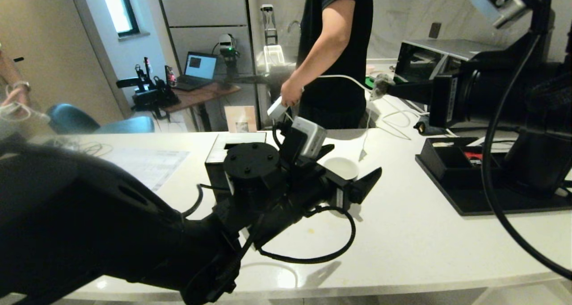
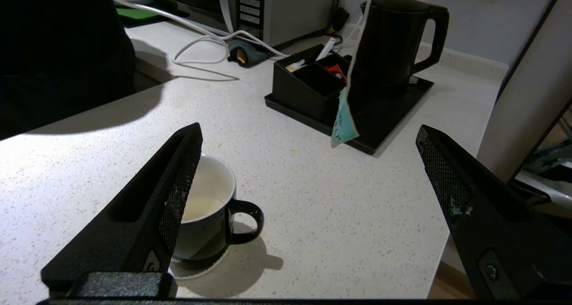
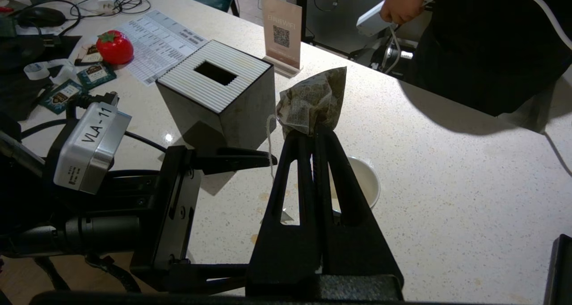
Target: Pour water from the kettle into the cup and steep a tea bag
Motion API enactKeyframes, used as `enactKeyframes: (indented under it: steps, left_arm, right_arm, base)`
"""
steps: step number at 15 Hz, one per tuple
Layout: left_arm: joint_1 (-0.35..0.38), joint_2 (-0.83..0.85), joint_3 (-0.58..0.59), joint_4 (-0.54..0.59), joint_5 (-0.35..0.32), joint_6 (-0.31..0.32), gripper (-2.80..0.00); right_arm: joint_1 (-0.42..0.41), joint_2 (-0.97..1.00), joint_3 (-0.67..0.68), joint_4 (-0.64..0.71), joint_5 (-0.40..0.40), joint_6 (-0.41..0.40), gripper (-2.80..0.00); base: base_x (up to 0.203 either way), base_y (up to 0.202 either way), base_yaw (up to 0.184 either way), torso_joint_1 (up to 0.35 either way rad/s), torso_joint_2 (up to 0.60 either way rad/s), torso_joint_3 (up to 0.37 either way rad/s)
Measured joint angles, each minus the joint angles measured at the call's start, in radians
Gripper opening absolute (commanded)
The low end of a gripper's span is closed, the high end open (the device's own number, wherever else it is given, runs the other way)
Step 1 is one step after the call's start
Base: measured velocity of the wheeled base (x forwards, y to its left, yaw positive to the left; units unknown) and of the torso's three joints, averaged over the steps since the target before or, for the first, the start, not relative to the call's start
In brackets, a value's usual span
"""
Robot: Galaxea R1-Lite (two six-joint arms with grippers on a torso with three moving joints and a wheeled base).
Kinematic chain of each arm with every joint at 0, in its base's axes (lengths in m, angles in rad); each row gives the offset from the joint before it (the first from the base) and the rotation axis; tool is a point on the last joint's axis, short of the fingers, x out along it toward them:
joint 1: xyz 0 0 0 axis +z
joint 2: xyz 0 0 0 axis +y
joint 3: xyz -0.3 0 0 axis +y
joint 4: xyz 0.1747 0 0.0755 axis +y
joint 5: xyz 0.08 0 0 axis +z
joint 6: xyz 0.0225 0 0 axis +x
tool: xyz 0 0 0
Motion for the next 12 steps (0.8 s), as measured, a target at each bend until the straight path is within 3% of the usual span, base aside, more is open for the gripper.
enactKeyframes:
  steps: [12]
  left_arm:
    - [-0.005, 0.037, -0.043, 0.000, 0.002, 0.000, 0.00]
  right_arm:
    - [0.007, -0.008, 0.005, 0.002, -0.001, -0.002, -2.80]
  base:
    - [0.000, 0.000, 0.000, 0.000, 0.00, 0.000]
